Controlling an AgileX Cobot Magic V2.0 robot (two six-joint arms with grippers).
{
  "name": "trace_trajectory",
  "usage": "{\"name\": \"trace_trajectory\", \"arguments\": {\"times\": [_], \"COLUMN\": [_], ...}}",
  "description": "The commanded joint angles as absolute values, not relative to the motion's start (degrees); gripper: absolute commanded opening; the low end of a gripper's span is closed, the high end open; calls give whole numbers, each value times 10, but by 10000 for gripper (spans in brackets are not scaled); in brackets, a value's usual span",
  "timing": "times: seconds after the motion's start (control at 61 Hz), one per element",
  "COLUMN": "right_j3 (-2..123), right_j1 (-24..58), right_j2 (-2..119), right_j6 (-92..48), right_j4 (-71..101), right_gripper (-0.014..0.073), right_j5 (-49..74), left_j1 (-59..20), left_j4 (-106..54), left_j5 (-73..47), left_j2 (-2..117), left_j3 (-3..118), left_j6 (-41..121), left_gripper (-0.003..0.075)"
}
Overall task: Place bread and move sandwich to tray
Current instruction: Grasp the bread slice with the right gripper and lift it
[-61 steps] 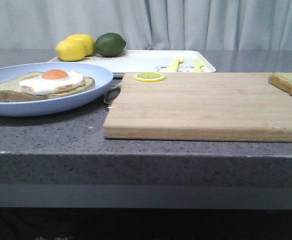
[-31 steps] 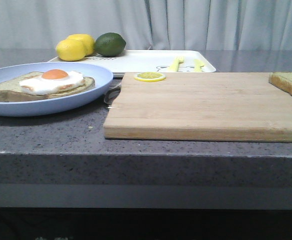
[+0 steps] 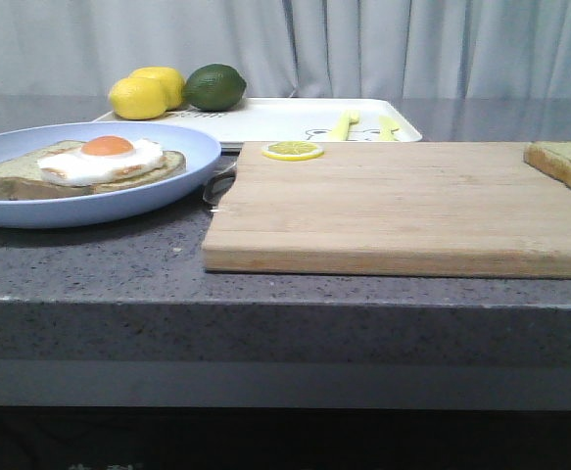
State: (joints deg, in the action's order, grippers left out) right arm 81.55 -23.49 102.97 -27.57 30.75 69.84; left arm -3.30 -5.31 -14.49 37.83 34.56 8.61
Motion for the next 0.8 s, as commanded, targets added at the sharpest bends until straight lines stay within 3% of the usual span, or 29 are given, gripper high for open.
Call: {"name": "trace_trajectory", "arguments": {"times": [0.0, 0.164, 0.262, 0.41, 0.573, 0.786], "right_j3": [832, 832, 832, 832, 832, 832], "right_j1": [-238, -238, -238, -238, -238, -238], "right_j2": [1005, 1005, 1005, 1004, 999, 958], "right_j6": [-284, -284, -284, -284, -273, -226], "right_j4": [339, 348, 348, 348, 348, 378], "right_gripper": [626, 566, 427, 115, -90, -81], "right_j5": [739, 757, 763, 764, 764, 765], "left_j1": [-31, -31, -31, -31, -31, -31], "left_j4": [-57, -57, -57, -57, -57, -57], "left_j5": [-100, -100, -100, -100, -100, -100], "left_j2": [379, 379, 379, 379, 379, 379], "left_j3": [368, 368, 368, 368, 368, 368], "left_j6": [85, 85, 85, 85, 85, 85], "left_gripper": [491, 491, 491, 491, 491, 491]}}
